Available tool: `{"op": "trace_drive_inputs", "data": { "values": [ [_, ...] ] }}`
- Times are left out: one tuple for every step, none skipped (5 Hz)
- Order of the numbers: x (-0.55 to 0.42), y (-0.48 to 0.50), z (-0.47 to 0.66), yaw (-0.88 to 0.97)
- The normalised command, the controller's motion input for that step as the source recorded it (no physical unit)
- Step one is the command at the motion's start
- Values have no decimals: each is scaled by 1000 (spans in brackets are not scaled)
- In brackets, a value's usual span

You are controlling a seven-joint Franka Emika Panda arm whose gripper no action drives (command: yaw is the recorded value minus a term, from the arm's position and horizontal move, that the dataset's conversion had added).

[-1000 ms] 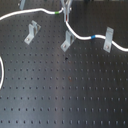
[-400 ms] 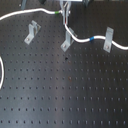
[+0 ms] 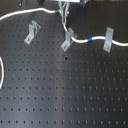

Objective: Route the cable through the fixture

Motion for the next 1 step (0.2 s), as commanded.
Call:
{"op": "trace_drive_inputs", "data": {
  "values": [
    [-92,58,82,0]
  ]
}}
